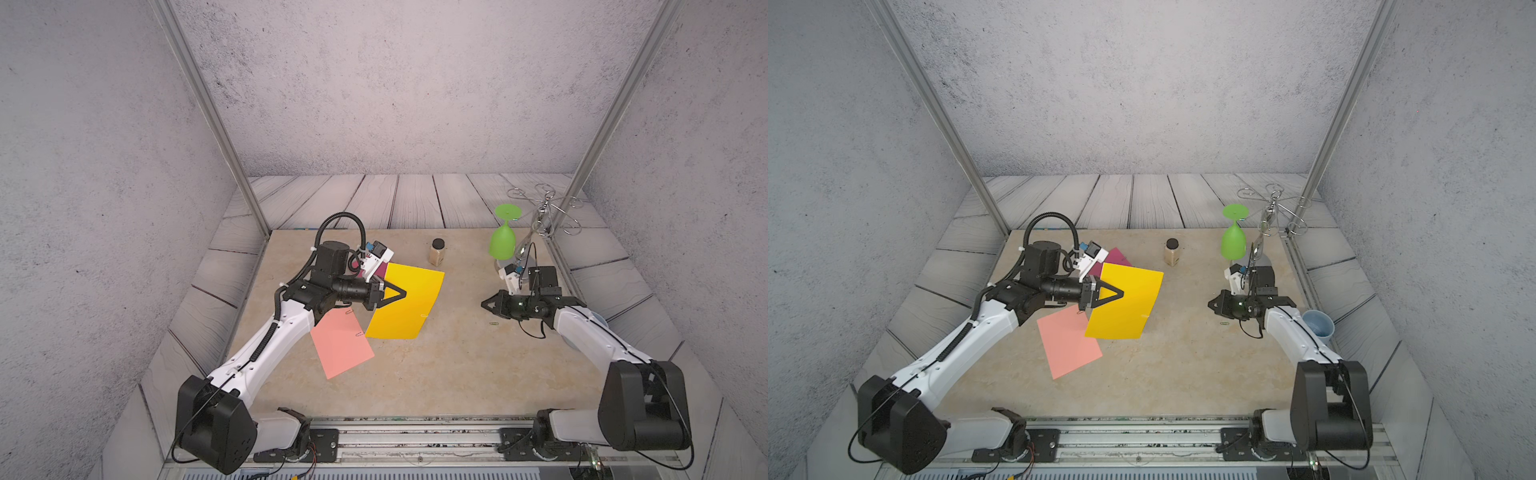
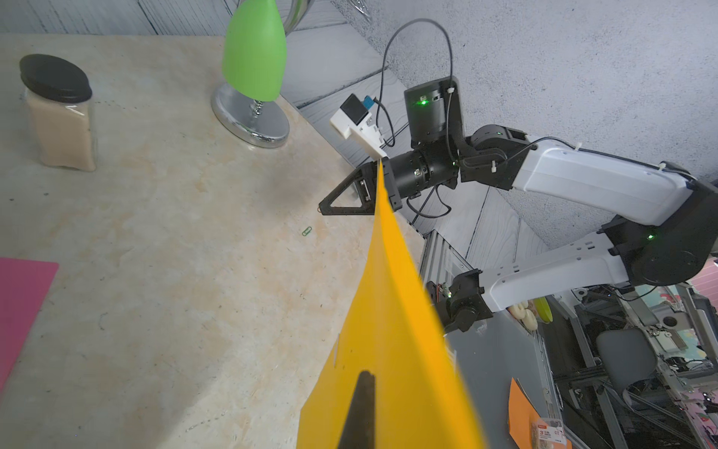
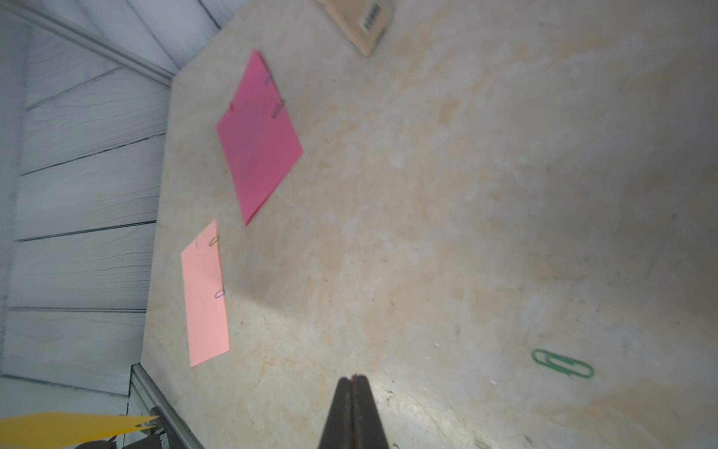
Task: Unclip the paperclips from the documents
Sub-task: Place the paper clip at the center of the board.
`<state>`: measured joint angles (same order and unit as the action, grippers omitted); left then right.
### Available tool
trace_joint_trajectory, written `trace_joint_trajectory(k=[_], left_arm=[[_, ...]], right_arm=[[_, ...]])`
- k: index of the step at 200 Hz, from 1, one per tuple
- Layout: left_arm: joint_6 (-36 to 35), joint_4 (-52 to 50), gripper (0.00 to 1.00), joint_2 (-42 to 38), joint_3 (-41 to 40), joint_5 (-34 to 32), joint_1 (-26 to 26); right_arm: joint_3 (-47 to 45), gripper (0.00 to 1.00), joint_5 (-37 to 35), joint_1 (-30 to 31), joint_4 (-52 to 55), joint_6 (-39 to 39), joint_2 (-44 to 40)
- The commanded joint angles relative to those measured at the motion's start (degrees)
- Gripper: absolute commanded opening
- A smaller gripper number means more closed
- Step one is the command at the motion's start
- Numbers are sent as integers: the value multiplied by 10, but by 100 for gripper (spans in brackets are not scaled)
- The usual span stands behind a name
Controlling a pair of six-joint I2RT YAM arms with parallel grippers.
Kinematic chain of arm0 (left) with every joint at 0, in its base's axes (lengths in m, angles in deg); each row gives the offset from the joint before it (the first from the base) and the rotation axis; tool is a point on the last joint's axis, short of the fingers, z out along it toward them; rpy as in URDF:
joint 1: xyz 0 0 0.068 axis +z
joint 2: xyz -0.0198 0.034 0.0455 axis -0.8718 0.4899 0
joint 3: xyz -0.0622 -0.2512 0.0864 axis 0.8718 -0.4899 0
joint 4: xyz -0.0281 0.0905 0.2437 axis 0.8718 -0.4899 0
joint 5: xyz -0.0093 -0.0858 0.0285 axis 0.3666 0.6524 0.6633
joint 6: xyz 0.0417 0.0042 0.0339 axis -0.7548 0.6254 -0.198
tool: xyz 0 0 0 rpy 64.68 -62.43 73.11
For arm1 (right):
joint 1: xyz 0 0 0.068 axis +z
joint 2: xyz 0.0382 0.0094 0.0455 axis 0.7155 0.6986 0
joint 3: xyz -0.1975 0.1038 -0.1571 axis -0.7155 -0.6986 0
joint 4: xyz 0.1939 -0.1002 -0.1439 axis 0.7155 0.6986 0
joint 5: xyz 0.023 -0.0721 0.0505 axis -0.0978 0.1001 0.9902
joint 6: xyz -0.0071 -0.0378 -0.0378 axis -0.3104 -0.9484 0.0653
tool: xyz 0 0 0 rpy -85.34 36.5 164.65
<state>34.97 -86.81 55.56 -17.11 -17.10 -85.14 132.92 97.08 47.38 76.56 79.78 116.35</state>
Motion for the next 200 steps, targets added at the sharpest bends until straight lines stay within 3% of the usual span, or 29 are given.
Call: trace_joint_trajectory(k=[1, 62, 130, 147, 166, 200], left_arm=[[-14, -2, 0, -5, -9, -6, 6], [-14, -1, 0, -5, -10, -5, 7], [-15, -2, 0, -6, -13, -7, 6], [-14, -3, 0, -6, -13, -7, 6], [-14, -3, 0, -7, -11, -8, 6], [-11, 3, 0, -7, -17, -9, 6]], right_arm=[[-17, 0, -46, -8, 15, 18, 39], [-7, 0, -82, -22, 22, 21, 132], [12, 3, -119, -30, 63, 15, 161], [17, 9, -119, -30, 73, 12, 163], [20, 28, -131, -30, 86, 9, 155], [27, 36, -143, -30, 113, 4, 129]])
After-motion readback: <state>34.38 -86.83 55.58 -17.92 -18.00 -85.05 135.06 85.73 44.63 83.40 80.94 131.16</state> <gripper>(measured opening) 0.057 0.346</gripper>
